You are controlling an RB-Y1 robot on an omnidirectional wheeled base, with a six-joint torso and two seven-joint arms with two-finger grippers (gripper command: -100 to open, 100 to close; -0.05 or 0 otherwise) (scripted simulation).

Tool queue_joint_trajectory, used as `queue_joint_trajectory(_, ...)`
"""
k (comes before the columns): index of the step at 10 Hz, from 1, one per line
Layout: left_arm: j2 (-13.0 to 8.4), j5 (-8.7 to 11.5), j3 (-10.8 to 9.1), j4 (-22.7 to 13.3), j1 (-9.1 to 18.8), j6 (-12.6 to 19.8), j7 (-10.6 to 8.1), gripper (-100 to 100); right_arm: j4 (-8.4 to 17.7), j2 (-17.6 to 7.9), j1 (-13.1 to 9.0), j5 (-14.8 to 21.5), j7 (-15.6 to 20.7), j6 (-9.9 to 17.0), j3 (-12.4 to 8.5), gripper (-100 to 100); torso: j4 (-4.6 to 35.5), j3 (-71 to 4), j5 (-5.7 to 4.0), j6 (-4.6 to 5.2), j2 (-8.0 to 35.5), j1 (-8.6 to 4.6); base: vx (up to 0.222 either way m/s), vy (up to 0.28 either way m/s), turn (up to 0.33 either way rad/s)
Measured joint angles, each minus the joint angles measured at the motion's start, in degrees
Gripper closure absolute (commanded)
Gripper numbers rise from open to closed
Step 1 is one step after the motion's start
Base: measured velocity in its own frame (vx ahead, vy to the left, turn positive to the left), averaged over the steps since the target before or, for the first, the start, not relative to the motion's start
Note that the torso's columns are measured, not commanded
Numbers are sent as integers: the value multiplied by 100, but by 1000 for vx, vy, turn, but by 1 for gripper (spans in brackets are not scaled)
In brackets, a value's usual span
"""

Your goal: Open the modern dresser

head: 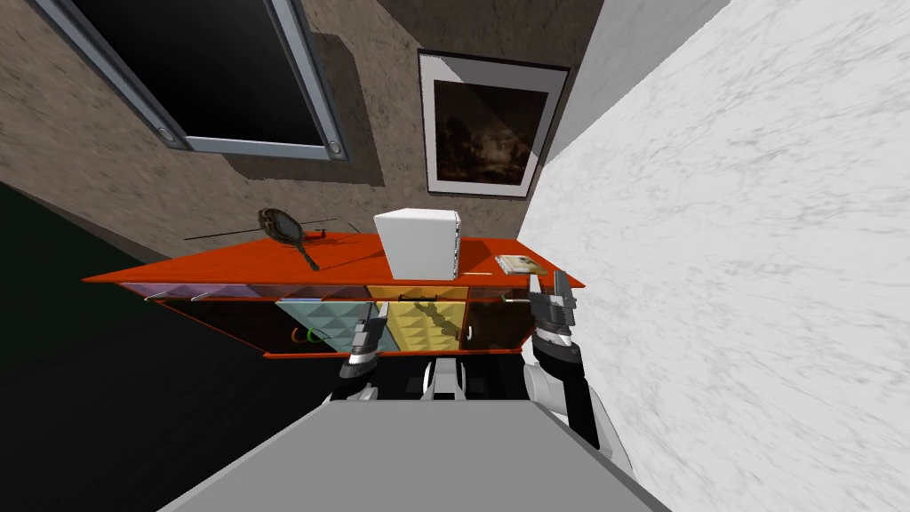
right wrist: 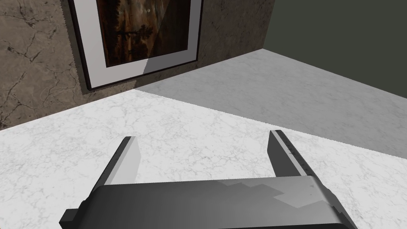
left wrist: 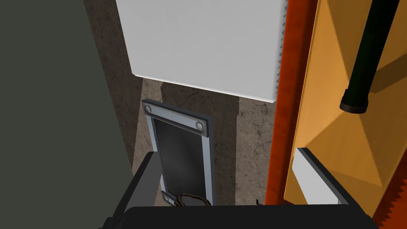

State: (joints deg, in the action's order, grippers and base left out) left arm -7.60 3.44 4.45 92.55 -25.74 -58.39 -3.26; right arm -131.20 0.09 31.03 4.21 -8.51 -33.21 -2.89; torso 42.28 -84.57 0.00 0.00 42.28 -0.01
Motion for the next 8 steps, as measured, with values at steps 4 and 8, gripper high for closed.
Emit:
queue_joint_trajectory(4,-52,-25,45,-581,47,-442,20,-100,0,0,0,0,0,0,0,0,0,-1,0,0,-2,-1,49,-11,-28)
queue_joint_trajectory(8,23,-55,98,-1242,106,-919,48,-100,0,0,0,0,0,0,0,0,1,2,1,0,3,2,53,-10,-31)
